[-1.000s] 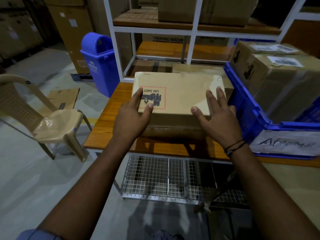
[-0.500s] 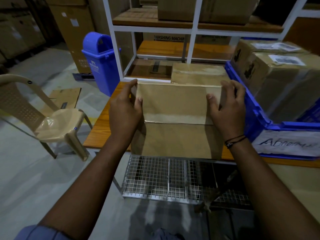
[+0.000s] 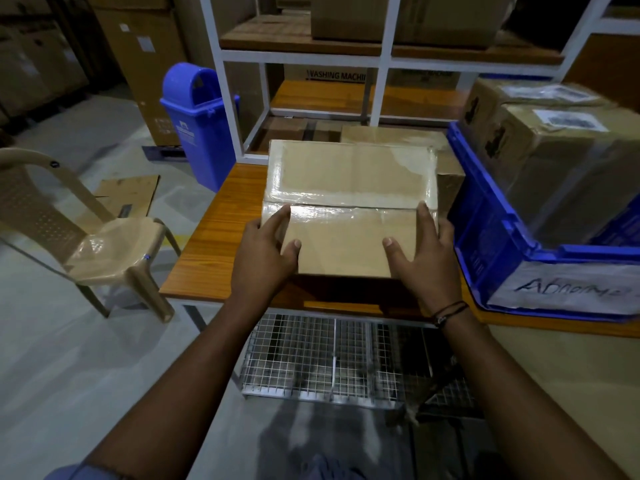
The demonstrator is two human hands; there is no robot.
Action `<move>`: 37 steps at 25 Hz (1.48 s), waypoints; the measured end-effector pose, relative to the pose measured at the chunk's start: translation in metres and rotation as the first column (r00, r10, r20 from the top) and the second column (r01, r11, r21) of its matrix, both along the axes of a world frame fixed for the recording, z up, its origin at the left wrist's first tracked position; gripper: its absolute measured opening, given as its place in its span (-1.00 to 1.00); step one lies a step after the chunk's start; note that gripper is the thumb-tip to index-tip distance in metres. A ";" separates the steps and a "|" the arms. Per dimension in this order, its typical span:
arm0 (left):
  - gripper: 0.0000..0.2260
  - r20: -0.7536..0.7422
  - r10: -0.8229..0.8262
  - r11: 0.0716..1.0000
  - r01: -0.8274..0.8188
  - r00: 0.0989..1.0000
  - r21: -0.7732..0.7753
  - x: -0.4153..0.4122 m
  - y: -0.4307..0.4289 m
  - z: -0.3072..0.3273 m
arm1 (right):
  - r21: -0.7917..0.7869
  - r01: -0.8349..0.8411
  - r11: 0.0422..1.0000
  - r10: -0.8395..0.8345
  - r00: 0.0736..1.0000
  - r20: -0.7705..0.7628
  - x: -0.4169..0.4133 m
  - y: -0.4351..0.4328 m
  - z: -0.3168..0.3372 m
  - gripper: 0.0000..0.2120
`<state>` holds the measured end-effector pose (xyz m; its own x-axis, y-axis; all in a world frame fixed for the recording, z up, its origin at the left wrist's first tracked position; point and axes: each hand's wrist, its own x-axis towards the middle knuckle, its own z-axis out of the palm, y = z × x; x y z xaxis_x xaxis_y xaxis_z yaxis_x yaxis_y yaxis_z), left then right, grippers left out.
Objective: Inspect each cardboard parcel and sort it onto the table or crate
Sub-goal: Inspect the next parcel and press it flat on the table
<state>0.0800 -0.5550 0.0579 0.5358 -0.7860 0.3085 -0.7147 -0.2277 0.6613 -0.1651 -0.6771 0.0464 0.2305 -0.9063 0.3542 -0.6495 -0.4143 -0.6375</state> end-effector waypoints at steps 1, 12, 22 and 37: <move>-0.45 0.004 -0.003 0.999 0.003 1.000 -0.037 0.000 0.002 0.002 | -0.004 -0.010 1.000 0.010 1.000 0.028 -0.002 0.001 0.003 -0.23; -0.45 -0.154 0.002 0.932 -0.058 0.988 -0.358 0.008 0.005 0.064 | -0.251 0.062 0.966 -0.002 0.972 0.235 -0.010 -0.010 0.066 -0.33; -0.75 -0.120 0.029 0.955 -0.063 0.992 -0.289 0.005 0.001 0.055 | -0.402 0.103 0.910 -0.058 0.991 0.123 0.003 -0.017 0.067 -0.59; -0.58 -0.066 -0.032 0.965 0.014 0.997 -0.262 0.007 0.010 0.057 | -0.239 0.081 0.968 -0.030 0.977 0.210 -0.003 -0.017 0.054 -0.50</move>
<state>0.0870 -0.5449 0.1150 0.5459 -0.6951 0.4677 -0.6680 -0.0242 0.7438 -0.1681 -0.6942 0.1008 0.0828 -0.7953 0.6006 -0.5432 -0.5413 -0.6419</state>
